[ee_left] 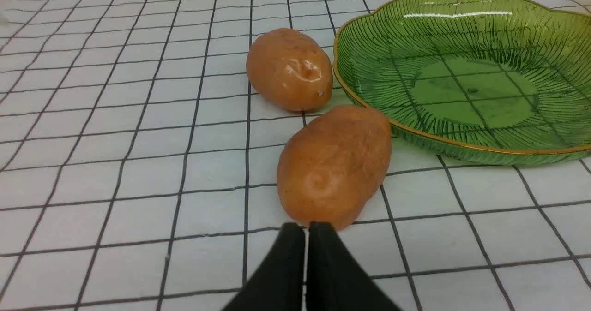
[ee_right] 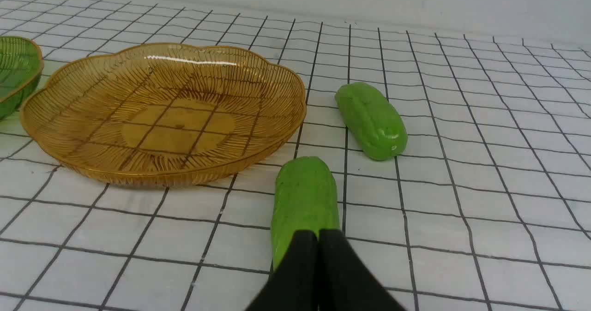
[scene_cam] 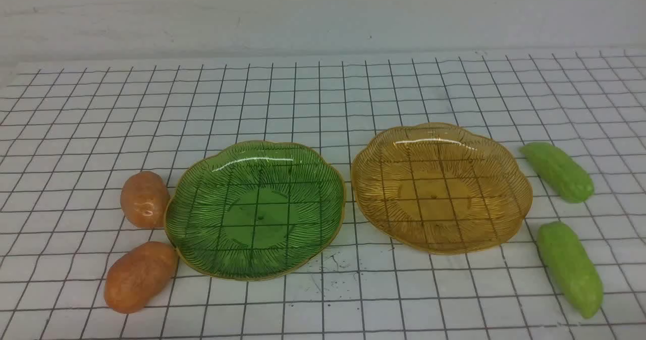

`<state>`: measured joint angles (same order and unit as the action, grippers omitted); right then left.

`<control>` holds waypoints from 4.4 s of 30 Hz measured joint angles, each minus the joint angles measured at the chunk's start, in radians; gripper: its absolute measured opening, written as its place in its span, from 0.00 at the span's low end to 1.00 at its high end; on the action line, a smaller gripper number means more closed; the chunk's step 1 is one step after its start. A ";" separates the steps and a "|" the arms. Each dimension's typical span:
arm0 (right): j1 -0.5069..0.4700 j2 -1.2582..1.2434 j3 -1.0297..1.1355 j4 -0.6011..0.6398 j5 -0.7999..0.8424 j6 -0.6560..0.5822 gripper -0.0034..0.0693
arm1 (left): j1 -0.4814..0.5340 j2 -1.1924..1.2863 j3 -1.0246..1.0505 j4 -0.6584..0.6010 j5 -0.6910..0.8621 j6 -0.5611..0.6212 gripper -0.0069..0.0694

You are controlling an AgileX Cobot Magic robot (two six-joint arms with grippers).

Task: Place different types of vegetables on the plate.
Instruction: 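Put the green cucumber next to the left plate into that plate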

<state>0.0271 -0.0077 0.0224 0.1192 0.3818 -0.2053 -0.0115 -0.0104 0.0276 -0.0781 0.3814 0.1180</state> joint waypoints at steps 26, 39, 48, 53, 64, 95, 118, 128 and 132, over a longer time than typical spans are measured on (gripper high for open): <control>0.000 0.000 0.000 0.000 0.000 -0.003 0.03 | 0.000 0.000 0.000 0.006 0.000 0.004 0.08; 0.000 0.000 0.000 0.000 0.000 -0.004 0.03 | 0.000 0.000 0.000 0.007 0.000 0.004 0.08; 0.000 0.000 0.000 0.003 0.000 -0.002 0.03 | 0.000 0.000 0.000 -0.004 0.000 -0.004 0.08; 0.000 0.000 0.004 0.302 -0.007 0.175 0.03 | 0.000 0.000 0.001 -0.327 0.002 -0.207 0.08; 0.000 0.000 0.001 0.722 -0.075 0.275 0.03 | 0.000 0.000 0.001 -0.978 -0.038 -0.396 0.08; 0.000 1.522 -0.974 -0.045 0.549 0.233 0.46 | 0.000 0.839 -0.542 -0.618 0.529 0.140 0.08; 0.000 1.757 -1.097 -0.125 0.649 0.172 0.58 | 0.000 0.840 -0.542 -0.610 0.508 0.141 0.08; 0.097 1.722 -1.344 0.230 0.558 0.020 0.58 | 0.000 0.840 -0.542 -0.608 0.506 0.141 0.08; 0.192 1.804 -1.350 0.279 0.470 -0.085 0.58 | 0.000 0.840 -0.542 -0.608 0.505 0.141 0.08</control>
<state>0.2186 1.7966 -1.3275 0.3982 0.8513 -0.2907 -0.0115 0.8298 -0.5144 -0.6859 0.8865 0.2592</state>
